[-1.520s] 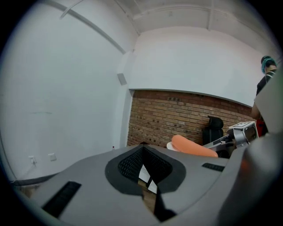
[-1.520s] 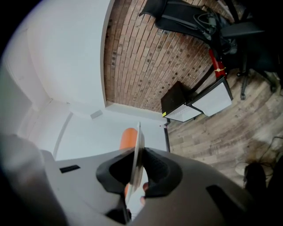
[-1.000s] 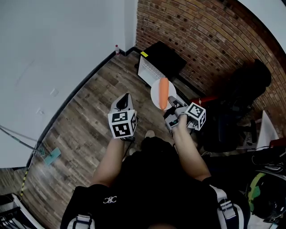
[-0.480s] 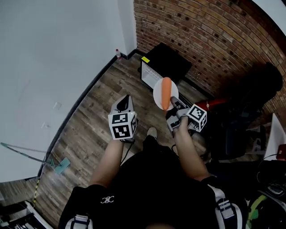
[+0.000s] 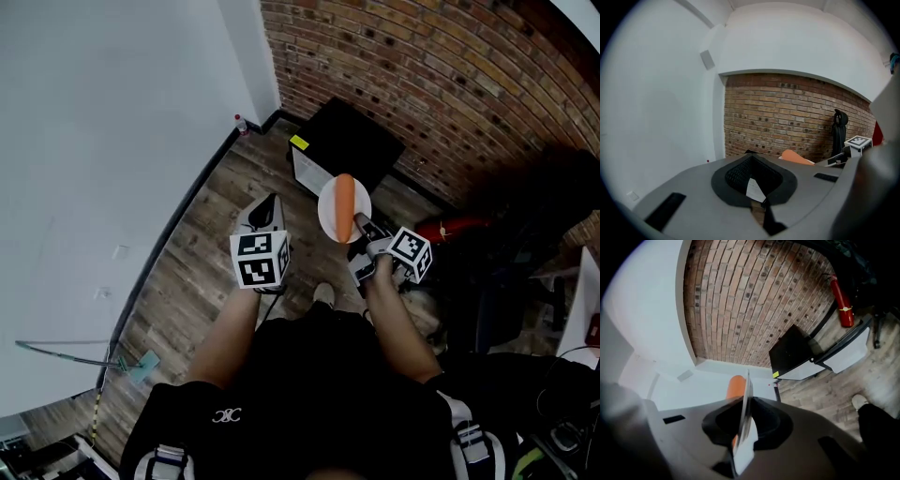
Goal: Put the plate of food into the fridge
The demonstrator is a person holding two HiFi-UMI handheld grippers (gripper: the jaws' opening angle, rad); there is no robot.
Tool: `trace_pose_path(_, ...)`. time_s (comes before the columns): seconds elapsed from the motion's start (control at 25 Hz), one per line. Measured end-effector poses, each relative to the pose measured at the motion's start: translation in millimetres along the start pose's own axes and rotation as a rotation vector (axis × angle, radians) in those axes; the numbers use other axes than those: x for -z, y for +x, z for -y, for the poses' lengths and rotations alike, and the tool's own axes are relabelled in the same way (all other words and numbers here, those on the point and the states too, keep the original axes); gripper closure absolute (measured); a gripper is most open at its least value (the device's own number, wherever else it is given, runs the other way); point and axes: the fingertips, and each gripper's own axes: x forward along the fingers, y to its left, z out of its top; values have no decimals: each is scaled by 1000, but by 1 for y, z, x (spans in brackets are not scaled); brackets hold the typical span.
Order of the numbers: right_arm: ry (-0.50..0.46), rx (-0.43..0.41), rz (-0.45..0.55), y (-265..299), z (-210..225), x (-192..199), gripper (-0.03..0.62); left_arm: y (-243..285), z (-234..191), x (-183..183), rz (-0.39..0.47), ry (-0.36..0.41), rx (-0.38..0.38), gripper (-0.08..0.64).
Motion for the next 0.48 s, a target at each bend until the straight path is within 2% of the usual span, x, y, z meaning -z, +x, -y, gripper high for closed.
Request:
trace_pose_path(0.2,10,11,-1,22,-3,-8,549,34,-1,-17,-6,50,40,565)
trace_pose_path(0.32,21,31,11,34,-1,-6,549,53,-7,-25,-11,54,72,565)
trace_pose_path(0.48,43,38,73,53,-6,0,546,77,-17,-31,-27,84,158,565)
